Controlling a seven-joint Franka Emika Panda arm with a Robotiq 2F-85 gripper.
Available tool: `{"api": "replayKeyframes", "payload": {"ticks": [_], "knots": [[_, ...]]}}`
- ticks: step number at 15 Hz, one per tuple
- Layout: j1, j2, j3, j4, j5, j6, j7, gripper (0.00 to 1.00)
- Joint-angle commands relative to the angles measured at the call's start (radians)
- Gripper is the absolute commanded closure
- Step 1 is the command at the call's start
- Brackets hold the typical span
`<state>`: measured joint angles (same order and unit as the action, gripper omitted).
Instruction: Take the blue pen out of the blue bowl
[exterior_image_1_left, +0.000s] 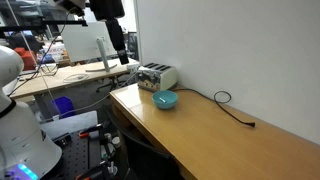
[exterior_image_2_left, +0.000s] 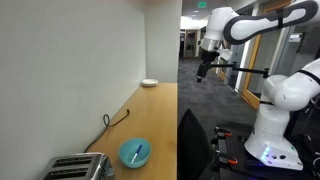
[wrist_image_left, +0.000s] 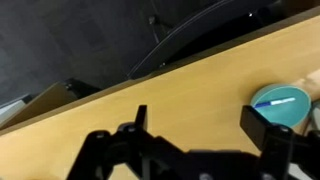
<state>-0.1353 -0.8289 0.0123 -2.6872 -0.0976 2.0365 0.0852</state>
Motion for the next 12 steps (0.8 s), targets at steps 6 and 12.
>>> {"api": "replayKeyframes", "payload": {"ticks": [6,12], "knots": [[0.011,0.001,-0.009,0.002,-0.008,-0.002,0.007,0.0],[0.02,0.002,-0.017,0.003,-0.005,-0.006,-0.014,0.0]]}}
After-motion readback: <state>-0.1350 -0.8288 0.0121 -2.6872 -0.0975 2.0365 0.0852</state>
